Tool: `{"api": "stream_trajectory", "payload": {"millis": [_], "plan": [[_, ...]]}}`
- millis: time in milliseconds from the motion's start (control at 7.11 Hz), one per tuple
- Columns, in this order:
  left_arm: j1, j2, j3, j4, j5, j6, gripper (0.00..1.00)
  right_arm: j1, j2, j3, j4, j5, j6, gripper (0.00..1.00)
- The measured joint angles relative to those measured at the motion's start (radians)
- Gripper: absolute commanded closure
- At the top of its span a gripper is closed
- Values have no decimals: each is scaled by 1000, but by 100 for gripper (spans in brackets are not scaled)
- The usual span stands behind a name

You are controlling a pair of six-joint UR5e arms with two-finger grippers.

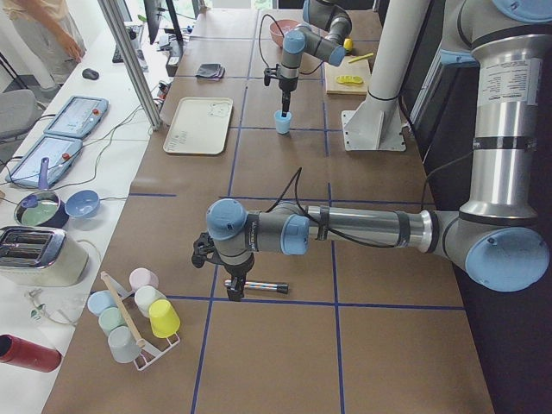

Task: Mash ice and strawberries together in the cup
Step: 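Lower the right gripper into the cup and release the ice cube, then move the empty right gripper back to the pink bowl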

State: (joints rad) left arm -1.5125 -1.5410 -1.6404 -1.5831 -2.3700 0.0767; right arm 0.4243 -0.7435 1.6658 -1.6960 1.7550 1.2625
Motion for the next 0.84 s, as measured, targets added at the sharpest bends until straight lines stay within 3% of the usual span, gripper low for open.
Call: {"api": "stream_trajectory", "payload": {"millis": [281, 844], "plan": [[0, 0, 1, 0, 0, -2, 0, 85, -39, 27, 0, 63, -87, 1], [-37, 0, -7, 10, -4, -14, 0, 446, -234, 84, 3, 337, -526, 1]]}}
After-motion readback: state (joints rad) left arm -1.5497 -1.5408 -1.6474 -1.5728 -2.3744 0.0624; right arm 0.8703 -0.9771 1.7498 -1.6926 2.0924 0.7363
